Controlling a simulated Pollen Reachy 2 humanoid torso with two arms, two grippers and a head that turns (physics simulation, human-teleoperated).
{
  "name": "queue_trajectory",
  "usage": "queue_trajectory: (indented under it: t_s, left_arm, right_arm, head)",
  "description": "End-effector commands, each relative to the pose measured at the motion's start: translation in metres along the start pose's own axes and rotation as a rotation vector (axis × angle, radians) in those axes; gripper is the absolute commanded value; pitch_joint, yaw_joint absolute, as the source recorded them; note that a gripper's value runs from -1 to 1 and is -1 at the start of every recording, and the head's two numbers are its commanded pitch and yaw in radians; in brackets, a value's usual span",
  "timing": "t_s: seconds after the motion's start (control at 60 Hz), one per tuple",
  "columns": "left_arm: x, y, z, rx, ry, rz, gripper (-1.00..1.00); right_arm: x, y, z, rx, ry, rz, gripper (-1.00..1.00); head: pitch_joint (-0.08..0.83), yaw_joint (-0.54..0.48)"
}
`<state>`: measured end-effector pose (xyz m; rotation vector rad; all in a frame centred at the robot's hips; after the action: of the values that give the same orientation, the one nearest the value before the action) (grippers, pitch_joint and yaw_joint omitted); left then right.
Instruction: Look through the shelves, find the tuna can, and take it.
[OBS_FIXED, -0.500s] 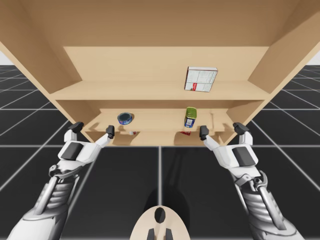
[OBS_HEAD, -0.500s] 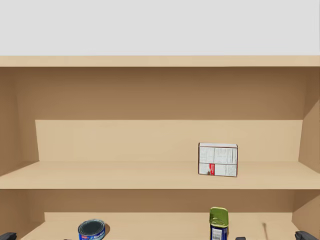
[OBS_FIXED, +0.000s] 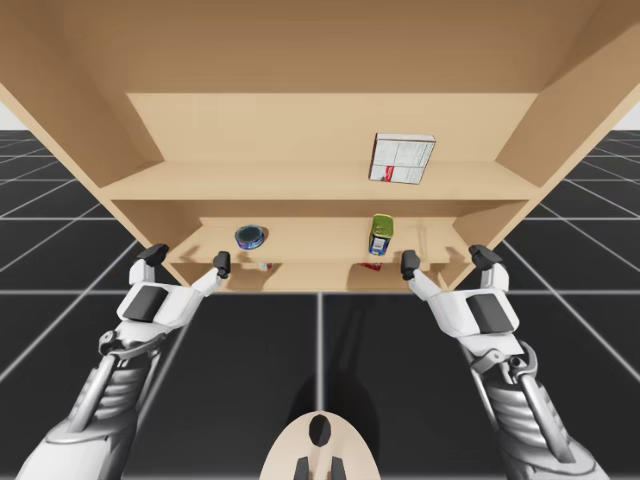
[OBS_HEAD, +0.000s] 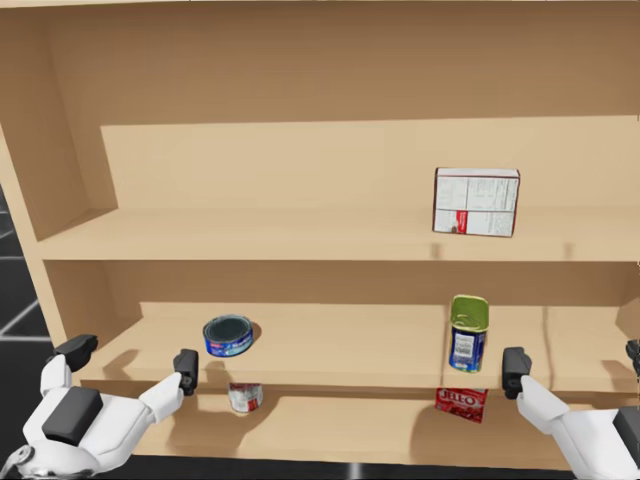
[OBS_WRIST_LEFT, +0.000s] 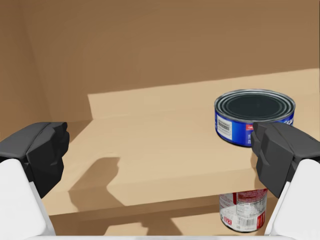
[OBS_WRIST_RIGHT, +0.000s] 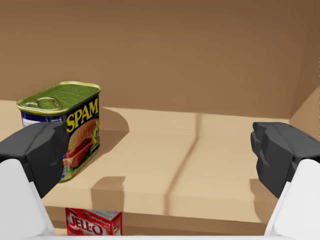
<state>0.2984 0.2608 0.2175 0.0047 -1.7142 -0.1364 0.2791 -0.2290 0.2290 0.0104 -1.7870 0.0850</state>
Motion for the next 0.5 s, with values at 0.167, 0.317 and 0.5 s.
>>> queue_trajectory:
  t_s: [0.167,0.317,0.5]
  left_arm:
    - [0.001,-0.002,0.001,-0.004,-0.008,-0.006,-1.00]
    - [0.003,-0.005,0.003,-0.011,-0.016,-0.001,-1.00]
    - [0.015,-0.017,0.013,-0.044,-0.039,0.052,-1.00]
  right_arm:
    - [-0.002,0.002,0.000,-0.007,0.005,-0.016,-1.00]
    - [-0.003,0.002,0.000,0.001,0.012,-0.016,-1.00]
    - [-0.002,0.001,-0.001,-0.001,0.010,-0.016,-1.00]
  head:
    - [0.369,0.20]
    - [0.425,0.28]
    - [0.441,0.27]
